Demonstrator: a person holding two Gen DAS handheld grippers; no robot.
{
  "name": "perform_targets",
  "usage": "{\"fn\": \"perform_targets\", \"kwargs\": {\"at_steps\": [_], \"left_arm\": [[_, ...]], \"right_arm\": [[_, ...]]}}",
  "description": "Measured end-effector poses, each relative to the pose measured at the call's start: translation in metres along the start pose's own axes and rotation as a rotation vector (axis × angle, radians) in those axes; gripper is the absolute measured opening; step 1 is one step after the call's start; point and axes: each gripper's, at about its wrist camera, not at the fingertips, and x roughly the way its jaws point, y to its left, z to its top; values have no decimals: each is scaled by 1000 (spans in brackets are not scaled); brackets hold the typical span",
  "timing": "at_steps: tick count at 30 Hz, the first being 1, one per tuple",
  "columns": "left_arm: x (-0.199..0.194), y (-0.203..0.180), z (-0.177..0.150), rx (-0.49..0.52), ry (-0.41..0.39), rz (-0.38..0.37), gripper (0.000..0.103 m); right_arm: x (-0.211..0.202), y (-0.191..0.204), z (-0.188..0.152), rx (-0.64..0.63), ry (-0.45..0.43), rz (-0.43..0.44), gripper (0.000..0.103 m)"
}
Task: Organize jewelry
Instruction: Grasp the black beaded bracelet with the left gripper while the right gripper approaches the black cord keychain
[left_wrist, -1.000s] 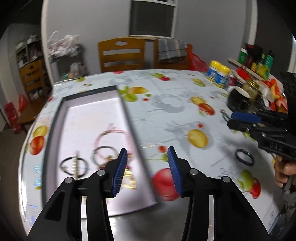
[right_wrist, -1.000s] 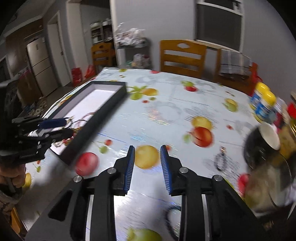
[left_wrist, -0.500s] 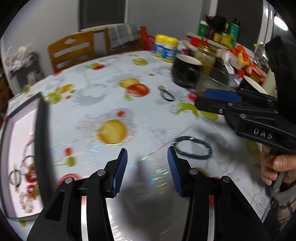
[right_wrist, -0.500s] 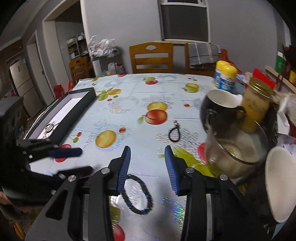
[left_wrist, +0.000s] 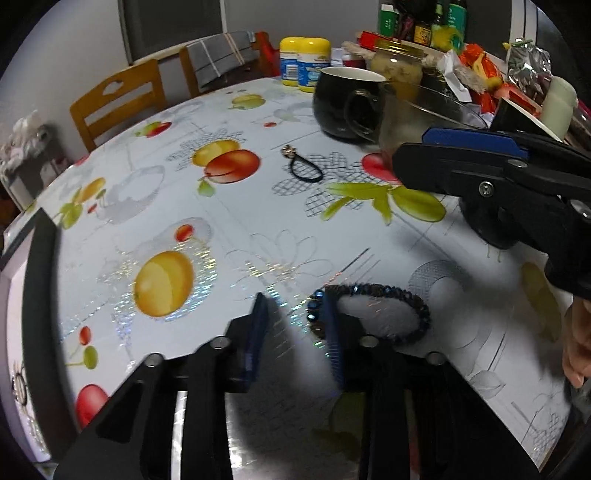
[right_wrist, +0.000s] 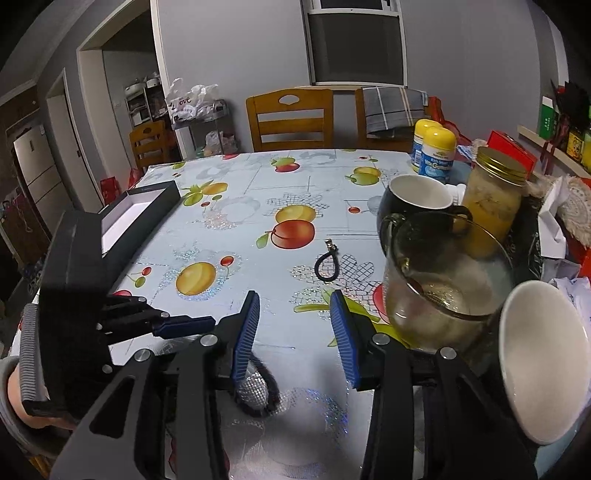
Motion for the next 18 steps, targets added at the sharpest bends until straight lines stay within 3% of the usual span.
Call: {"fn": "perform_targets", "kwargs": {"at_steps": [2, 7, 12, 18], "left_arm": [[-2, 10, -4, -2, -3, 27, 15], [-8, 46, -13, -58, -6, 57, 14], [-13, 64, -19, -89, -4, 54, 14], [-12, 66, -20, -78, -25, 74, 33]], "right_arm": [[5, 4, 1, -9, 7, 6, 40], [26, 14, 9, -29, 39, 24, 40], [61, 16, 20, -46, 103, -29, 40], [100, 10, 33, -29, 133, -142, 40]]}}
